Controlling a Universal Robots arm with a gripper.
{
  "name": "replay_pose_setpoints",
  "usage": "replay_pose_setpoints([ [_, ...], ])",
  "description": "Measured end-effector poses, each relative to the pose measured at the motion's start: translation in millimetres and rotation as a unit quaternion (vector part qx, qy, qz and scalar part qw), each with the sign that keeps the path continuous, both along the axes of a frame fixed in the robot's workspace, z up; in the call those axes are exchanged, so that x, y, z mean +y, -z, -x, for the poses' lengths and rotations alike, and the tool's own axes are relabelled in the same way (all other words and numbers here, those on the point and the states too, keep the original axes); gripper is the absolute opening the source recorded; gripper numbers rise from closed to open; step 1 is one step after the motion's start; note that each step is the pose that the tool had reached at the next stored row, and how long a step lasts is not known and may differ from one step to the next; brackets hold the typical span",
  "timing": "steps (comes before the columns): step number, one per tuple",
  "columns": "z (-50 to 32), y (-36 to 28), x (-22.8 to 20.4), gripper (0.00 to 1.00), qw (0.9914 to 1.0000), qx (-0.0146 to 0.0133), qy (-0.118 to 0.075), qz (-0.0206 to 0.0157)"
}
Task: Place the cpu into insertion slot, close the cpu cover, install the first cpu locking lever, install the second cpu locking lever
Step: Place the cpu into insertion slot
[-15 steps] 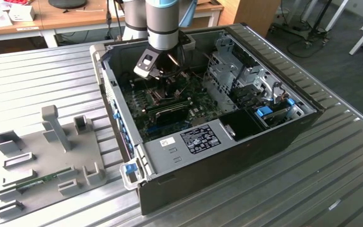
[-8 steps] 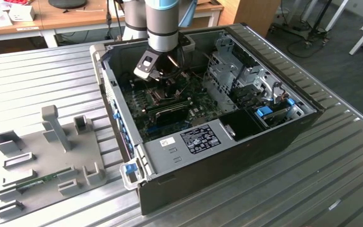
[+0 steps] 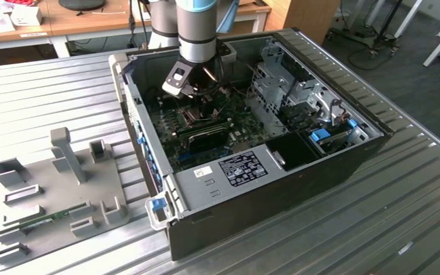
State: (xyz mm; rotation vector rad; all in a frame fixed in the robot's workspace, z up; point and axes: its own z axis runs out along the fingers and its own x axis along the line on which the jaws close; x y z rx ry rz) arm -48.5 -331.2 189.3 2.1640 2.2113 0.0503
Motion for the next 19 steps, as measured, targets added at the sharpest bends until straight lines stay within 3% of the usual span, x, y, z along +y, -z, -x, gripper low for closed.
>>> replay_pose_setpoints([
  [10, 0.0, 0.0, 0.0, 0.57, 1.0, -0.0001, 0.0, -0.0001],
  [19, -0.1, -5.3, 0.1, 0.57, 1.0, -0.0001, 0.0, -0.0003],
])
